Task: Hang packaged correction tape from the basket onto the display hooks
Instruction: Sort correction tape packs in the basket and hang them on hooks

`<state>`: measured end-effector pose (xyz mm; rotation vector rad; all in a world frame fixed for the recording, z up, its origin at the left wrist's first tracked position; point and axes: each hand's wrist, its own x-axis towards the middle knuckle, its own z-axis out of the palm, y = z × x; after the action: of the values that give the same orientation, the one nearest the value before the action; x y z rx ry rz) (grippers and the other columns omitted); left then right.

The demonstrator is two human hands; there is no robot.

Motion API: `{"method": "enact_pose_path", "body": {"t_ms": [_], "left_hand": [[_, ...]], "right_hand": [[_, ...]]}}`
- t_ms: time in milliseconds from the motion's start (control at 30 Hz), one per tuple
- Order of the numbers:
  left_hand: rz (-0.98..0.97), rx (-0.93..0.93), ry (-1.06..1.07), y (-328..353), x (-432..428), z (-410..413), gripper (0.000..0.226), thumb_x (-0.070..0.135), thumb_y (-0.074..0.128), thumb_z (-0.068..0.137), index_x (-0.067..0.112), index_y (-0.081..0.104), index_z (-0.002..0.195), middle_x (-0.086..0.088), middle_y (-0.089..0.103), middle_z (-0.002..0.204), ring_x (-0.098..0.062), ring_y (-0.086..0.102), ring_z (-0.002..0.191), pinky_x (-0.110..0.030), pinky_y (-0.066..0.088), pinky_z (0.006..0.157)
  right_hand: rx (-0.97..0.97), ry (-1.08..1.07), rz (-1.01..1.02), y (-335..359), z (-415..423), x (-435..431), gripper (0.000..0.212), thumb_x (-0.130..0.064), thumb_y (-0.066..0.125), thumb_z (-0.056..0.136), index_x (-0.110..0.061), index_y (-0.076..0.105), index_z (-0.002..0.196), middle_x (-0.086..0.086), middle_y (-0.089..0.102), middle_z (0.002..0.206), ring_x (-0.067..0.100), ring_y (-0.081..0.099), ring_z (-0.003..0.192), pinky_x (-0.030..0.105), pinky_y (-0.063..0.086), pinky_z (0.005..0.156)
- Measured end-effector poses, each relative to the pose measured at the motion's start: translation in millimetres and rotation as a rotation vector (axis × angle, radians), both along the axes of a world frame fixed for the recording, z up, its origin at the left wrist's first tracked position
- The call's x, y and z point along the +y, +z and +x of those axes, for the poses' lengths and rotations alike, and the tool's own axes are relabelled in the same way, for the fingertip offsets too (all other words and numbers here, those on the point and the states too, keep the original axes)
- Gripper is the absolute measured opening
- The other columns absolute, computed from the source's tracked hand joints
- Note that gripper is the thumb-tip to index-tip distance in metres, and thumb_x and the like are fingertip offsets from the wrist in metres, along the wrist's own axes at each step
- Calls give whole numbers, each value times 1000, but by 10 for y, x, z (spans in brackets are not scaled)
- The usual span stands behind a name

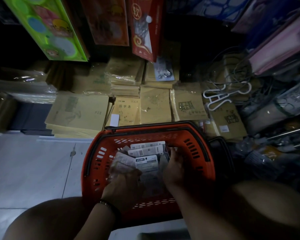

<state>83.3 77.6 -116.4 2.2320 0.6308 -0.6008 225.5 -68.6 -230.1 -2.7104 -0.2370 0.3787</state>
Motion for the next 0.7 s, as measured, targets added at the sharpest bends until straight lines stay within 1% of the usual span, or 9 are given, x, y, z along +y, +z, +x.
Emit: {"method": "enact_pose_path", "body": {"t_ms": [133,233,333,400,467,533,600,633,700], "left_hand": [[-143,-3,168,207,48,127,35,36,64,102,27,57,135,-1,66,132,-17,71,111,-39,64,91],[-276,-65,446,403,22,173,19,42,58,105,30,61,120,-4,70,123,-24,72,104,-47,63,90],[-492,-93,696,685,-61,198,33,50,46,109,25,66,102,-8,77,104,-31,71,100,-49,59,94],[-682,-66,847,933,-107,167,43,52,41,110,19,66,101,-6,80,79,-32,72,85,-42,59,78],[-849,-22,975,1044,-93,100,60,63,47,105,10,70,118,-17,82,95,-38,74,96,-45,59,81],[-1013,-52,1054,1159,-89,-20,74,69,51,99,5,73,130,-28,76,119,-48,70,116,-58,53,105],[-1130,-107,1035,1286,-128,-155,69,64,50,101,8,72,135,-27,70,133,-47,64,129,-62,40,119],[-1176,-125,1009,1350,-157,-218,62,58,51,103,10,70,138,-26,68,137,-46,62,132,-62,38,121],[-1119,-180,969,1475,-209,-307,49,40,54,105,7,67,139,-24,72,132,-42,69,123,-58,53,109]], "right_hand": [[-38,141,28,419,-188,-87,78,-13,63,92,-32,31,161,8,40,162,33,41,147,48,38,118],[-118,225,102,657,-364,-146,83,-8,63,93,-39,28,161,-4,42,162,25,41,147,42,36,119],[-193,379,195,1017,-574,-214,80,-12,58,98,-43,22,162,-16,28,168,13,34,151,28,29,117],[-225,462,276,1203,-676,-276,86,-6,61,96,-44,22,162,-15,24,170,11,29,155,26,27,116],[-247,528,364,1325,-733,-318,93,1,65,94,-48,23,161,-11,25,170,13,28,156,29,33,115],[-249,601,415,1466,-783,-341,97,5,68,92,-50,25,160,-10,24,171,15,27,157,30,37,117],[-274,680,460,1596,-872,-374,97,4,71,91,-50,29,159,-9,24,171,16,26,157,32,38,119],[-290,713,473,1680,-920,-388,95,3,72,90,-50,32,158,-8,23,171,17,26,157,35,39,119],[-300,740,505,1883,-981,-430,90,-1,72,88,-48,37,156,-8,21,172,18,24,158,41,38,120]]}}
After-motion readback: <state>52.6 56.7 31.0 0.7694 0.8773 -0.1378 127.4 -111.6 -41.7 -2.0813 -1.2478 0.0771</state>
